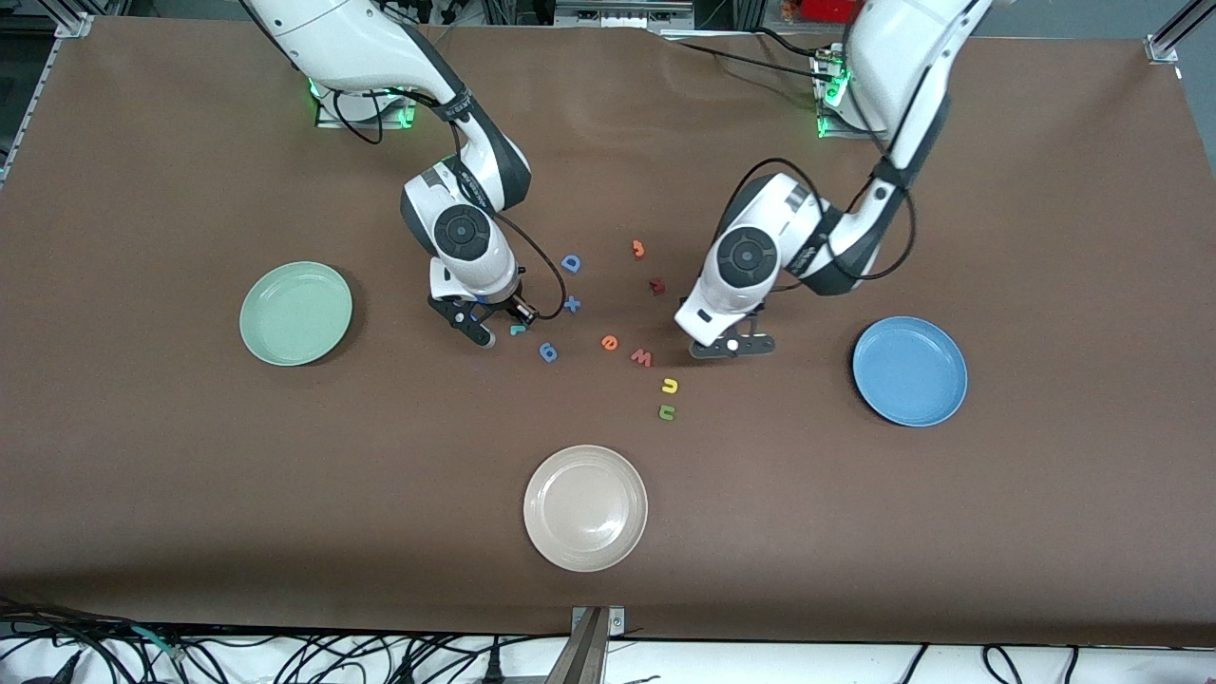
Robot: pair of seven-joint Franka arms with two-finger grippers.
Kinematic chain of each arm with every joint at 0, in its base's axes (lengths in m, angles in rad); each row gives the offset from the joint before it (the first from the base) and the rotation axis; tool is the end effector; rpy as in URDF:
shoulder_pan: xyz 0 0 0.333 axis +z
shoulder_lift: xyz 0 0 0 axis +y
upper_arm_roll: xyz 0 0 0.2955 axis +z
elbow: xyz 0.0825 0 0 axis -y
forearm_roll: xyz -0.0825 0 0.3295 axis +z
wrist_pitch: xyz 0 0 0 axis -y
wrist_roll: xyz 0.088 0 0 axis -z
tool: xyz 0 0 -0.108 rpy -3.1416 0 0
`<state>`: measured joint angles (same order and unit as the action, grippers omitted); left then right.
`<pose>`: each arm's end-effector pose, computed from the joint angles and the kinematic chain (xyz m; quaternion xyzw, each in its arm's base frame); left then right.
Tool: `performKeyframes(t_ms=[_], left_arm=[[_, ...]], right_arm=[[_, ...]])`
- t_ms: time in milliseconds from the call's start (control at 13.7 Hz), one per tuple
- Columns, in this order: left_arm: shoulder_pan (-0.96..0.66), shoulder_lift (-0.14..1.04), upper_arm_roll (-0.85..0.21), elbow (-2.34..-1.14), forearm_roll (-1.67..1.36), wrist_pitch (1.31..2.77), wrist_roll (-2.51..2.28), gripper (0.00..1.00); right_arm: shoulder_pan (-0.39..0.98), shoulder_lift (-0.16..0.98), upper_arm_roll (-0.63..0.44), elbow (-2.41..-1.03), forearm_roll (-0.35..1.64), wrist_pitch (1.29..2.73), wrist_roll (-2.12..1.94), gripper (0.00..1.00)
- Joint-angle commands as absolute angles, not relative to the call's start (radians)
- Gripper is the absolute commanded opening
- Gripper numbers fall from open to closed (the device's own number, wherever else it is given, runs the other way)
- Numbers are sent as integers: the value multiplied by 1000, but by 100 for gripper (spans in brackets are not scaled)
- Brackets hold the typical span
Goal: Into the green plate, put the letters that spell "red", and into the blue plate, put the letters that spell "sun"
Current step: 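Grasp the yellow letter with the left gripper while the right gripper grasps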
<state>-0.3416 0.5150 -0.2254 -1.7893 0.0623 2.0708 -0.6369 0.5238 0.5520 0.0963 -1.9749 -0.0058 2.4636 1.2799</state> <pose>0.4950 -0.2999 0.2712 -0.9932 -0.0249 0.1077 0.0365 0.4599 0.3263 0.2077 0.9441 -0.3275 -0.0369 0.0109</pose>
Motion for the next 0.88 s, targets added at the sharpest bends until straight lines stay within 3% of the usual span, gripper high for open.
performKeyframes(t_ms=[0, 439, 659, 805], left_arm=[[-270, 466, -229, -1749, 83, 1918, -472, 0], [-66, 462, -226, -1766, 198, 1891, -160, 0], [41, 480, -227, -1773, 238, 1901, 12, 0], [81, 512, -226, -1775, 241, 1951, 51, 0]], right_arm=[[523, 557, 98, -1977, 5, 2480, 1292, 56], [523, 574, 98, -1977, 5, 2514, 1324, 53], [525, 574, 98, -1976, 5, 2514, 1331, 19], [526, 572, 98, -1976, 5, 2513, 1331, 12]])
